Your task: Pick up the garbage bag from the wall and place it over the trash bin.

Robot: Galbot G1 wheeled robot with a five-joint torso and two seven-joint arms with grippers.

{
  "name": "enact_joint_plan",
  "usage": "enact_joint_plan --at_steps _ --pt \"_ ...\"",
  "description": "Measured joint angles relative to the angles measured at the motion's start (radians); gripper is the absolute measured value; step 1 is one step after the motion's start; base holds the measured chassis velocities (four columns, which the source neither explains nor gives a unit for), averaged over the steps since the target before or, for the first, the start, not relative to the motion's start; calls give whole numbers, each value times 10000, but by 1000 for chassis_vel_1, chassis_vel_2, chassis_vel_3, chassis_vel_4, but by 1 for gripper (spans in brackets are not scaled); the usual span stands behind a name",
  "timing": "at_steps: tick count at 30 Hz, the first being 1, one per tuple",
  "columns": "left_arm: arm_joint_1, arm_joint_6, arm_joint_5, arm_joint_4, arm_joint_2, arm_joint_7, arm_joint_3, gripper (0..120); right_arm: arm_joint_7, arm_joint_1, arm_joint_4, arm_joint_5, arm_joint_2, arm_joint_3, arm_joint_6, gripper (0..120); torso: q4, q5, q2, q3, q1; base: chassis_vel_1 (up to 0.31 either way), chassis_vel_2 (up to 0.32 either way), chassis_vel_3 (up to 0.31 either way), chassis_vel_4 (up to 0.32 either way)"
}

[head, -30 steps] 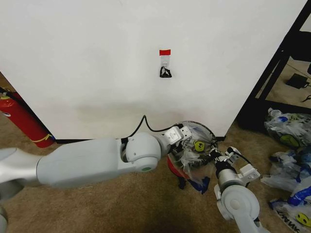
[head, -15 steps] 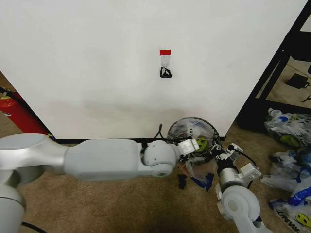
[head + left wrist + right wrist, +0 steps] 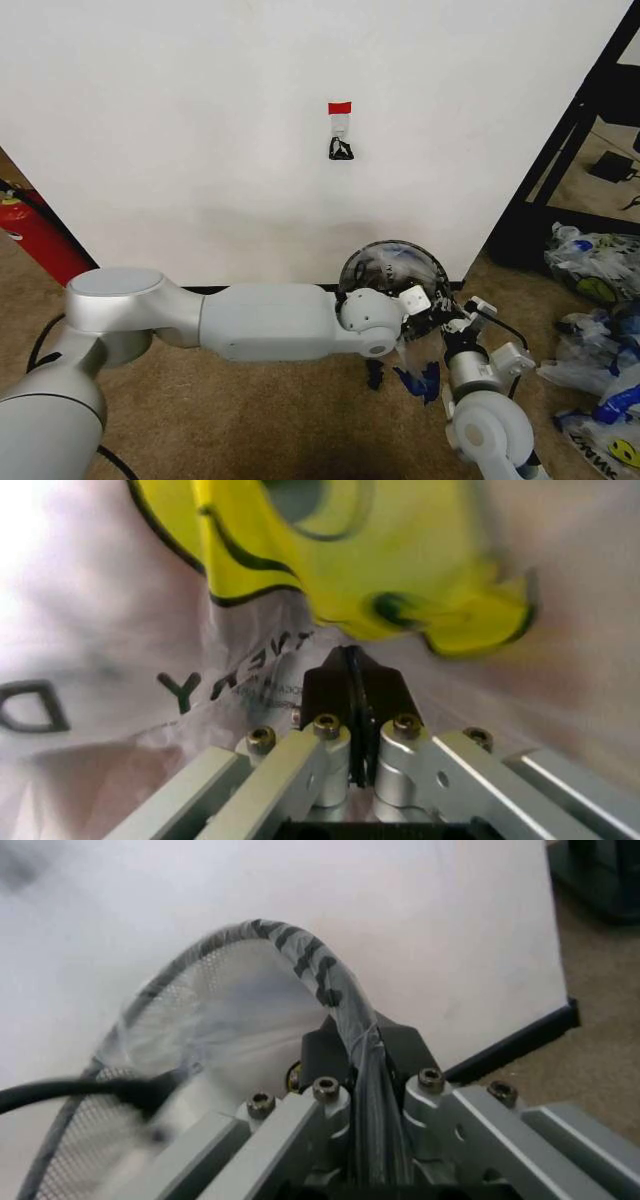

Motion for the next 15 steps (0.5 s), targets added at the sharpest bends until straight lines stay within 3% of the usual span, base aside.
enact_joint_plan --at_steps 9,15 --pt "361 2 -327 1420 -979 -227 -1 0 -309 -275 169 -400 140 -202 180 1 0 -4 0 0 0 0 0 0 0" --pt "443 3 -437 1335 -986 -309 -83 0 -301 -218 45 -414 65 -180 183 1 -1 -2 1 0 0 0 0 0 0"
